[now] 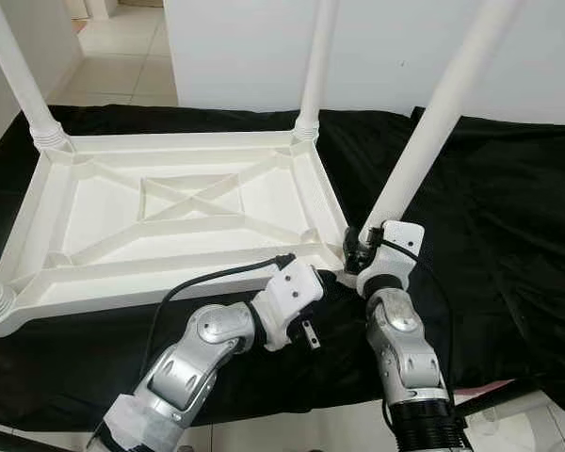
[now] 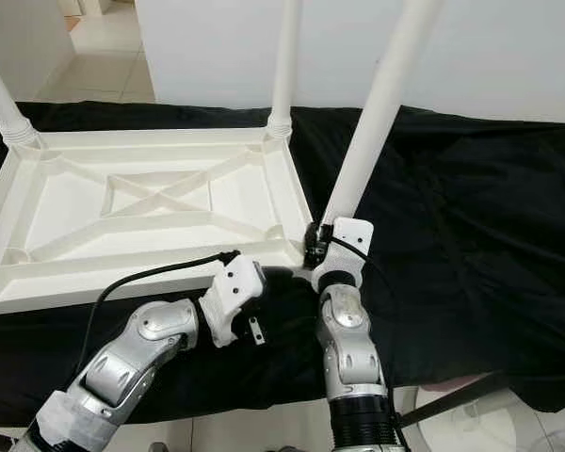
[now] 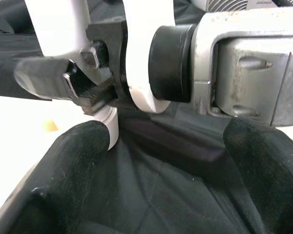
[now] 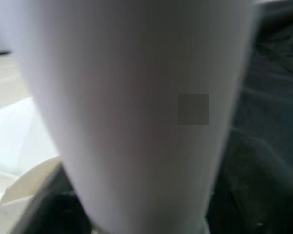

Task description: Building children table

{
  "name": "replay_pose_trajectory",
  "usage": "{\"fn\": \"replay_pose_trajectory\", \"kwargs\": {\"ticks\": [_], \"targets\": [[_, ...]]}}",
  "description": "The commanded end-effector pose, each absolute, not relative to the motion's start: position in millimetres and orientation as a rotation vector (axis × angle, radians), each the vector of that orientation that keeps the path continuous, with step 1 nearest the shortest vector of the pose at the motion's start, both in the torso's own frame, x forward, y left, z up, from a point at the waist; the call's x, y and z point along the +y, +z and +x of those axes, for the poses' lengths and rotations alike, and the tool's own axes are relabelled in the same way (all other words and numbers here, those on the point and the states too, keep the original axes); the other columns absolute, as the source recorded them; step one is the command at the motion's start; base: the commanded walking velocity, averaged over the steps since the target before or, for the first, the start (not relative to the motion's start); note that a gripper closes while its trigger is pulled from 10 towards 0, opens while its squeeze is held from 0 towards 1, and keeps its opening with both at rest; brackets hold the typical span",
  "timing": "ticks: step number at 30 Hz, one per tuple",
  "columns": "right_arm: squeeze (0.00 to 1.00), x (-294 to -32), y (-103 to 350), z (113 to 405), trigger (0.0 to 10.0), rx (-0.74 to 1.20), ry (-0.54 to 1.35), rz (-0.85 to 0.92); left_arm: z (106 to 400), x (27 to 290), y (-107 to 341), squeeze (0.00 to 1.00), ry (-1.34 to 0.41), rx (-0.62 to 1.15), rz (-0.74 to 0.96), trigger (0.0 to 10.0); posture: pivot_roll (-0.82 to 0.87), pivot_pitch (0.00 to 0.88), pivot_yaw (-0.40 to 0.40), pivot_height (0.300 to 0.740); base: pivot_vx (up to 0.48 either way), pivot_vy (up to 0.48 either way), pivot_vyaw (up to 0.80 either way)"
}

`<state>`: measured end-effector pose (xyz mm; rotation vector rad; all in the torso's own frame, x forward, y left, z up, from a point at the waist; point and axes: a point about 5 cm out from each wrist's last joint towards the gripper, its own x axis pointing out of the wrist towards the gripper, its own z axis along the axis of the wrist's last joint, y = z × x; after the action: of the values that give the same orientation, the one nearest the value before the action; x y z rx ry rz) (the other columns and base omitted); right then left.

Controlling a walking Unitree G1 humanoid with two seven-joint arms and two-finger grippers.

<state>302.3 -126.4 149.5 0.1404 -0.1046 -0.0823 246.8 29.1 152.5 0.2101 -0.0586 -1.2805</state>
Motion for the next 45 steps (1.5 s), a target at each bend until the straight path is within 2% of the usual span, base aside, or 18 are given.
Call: {"fn": "replay_pose_trajectory", "kwargs": {"ticks": [1,8,9,11,15,21,26,27,29,30,43,44,45], "targets": [[1.00,-123,145,296,10.0,-0.117,-0.035,0.149,244,25,152,0.00,-1.303,-0.060,0.216,10.0,-0.03,0.060,-0.077,0.740,0.000,0.000,0.00],[1.00,-137,143,294,10.0,-0.143,0.071,0.131,243,24,151,0.00,-1.305,-0.059,0.213,10.0,-0.04,0.058,-0.081,0.740,0.000,0.000,0.00],[0.00,-139,143,294,10.0,-0.151,0.142,0.121,243,24,151,0.00,-1.307,-0.059,0.212,10.0,-0.04,0.059,-0.081,0.740,0.000,0.000,0.00],[0.00,-145,142,296,10.0,-0.144,0.283,0.097,242,23,151,0.00,-1.311,-0.058,0.209,10.0,-0.05,0.061,-0.079,0.740,0.000,0.000,0.00],[0.00,-150,144,298,10.0,-0.155,0.346,0.065,241,22,150,0.00,-1.314,-0.058,0.208,10.0,-0.05,0.060,-0.080,0.740,0.000,0.000,0.00],[0.00,-162,142,311,10.0,-0.136,0.460,-0.079,242,21,151,0.00,-1.316,-0.061,0.209,10.0,-0.04,0.052,-0.081,0.740,0.000,0.000,0.00],[0.00,-164,141,314,10.0,-0.135,0.514,-0.087,242,21,151,0.00,-1.315,-0.062,0.210,10.0,-0.04,0.051,-0.080,0.740,0.000,0.000,0.00],[0.00,-163,142,316,6.3,-0.134,0.536,-0.095,243,21,151,0.00,-1.314,-0.063,0.210,10.0,-0.04,0.049,-0.081,0.740,0.000,0.000,0.00],[0.00,-163,142,318,6.3,-0.135,0.553,-0.101,243,21,152,0.00,-1.313,-0.064,0.210,10.0,-0.04,0.049,-0.081,0.740,0.000,0.000,0.00],[0.00,-161,141,324,0.0,-0.121,0.579,-0.126,243,21,152,0.00,-1.309,-0.067,0.212,10.0,-0.03,0.046,-0.088,0.740,0.000,0.000,0.00],[0.00,-164,134,328,0.0,-0.100,0.574,-0.142,244,22,153,0.00,-1.293,-0.071,0.211,10.0,-0.03,0.052,-0.089,0.740,0.000,0.000,0.00],[0.00,-165,133,328,3.7,-0.098,0.563,-0.129,245,22,153,0.00,-1.293,-0.072,0.211,10.0,-0.03,0.052,-0.089,0.740,0.000,0.000,0.00],[0.00,-165,132,327,3.7,-0.096,0.557,-0.124,245,22,153,0.00,-1.294,-0.072,0.211,10.0,-0.03,0.052,-0.089,0.740,0.000,0.000,0.00]]}}
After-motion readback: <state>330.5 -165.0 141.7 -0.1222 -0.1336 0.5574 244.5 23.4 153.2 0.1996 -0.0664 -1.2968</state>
